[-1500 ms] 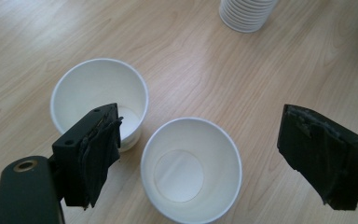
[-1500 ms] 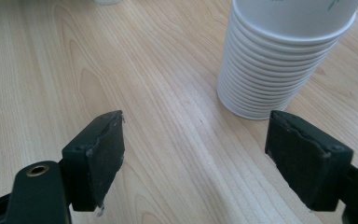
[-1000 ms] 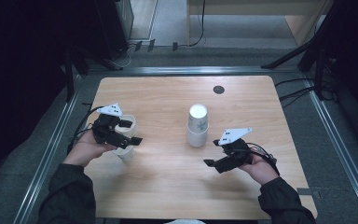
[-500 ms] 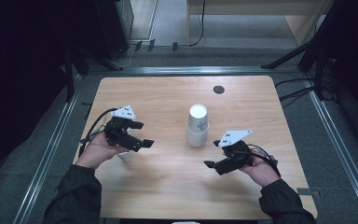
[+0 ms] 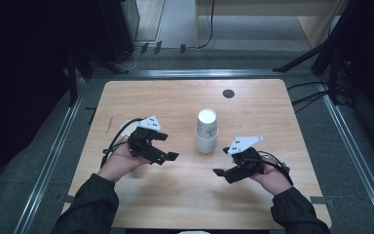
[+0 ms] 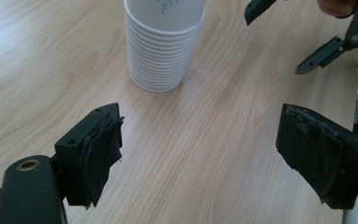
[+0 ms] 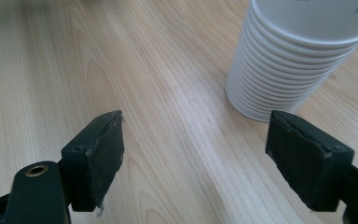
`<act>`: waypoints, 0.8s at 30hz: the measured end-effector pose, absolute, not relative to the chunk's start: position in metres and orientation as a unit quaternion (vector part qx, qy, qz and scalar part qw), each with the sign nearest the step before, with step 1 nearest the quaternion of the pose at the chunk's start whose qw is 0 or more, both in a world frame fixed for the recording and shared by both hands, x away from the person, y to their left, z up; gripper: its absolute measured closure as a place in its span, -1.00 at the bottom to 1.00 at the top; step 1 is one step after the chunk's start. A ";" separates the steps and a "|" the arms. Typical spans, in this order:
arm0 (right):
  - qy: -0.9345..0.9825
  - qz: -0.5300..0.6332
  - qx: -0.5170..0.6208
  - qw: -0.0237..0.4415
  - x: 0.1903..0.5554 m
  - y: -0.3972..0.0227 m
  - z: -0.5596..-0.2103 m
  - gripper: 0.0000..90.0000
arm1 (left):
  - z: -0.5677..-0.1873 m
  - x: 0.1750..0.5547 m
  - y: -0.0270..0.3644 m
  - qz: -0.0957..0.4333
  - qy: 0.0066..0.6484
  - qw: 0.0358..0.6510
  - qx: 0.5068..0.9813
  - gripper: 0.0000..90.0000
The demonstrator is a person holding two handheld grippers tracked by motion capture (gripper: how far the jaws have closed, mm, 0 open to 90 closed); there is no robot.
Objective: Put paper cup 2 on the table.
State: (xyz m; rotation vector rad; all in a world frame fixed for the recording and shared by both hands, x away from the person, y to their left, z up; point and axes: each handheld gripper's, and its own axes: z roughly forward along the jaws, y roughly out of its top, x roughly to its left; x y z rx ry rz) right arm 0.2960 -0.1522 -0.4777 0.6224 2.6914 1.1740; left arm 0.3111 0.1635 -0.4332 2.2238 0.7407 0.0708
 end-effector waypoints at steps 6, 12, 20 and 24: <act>0.896 0.389 0.204 0.069 0.297 -0.151 -0.479 -0.56 | -0.440 0.307 0.151 0.039 0.285 0.398 0.871 -0.68; 0.899 0.384 0.201 0.071 0.296 -0.150 -0.480 -0.56 | -0.446 0.301 0.139 0.048 0.275 0.404 0.871 -0.68; 0.899 0.383 0.201 0.071 0.296 -0.151 -0.480 -0.56 | -0.454 0.297 0.128 0.073 0.264 0.397 0.876 -0.68; 0.899 0.383 0.200 0.071 0.296 -0.151 -0.480 -0.56 | -0.459 0.296 0.126 0.077 0.265 0.396 0.876 -0.68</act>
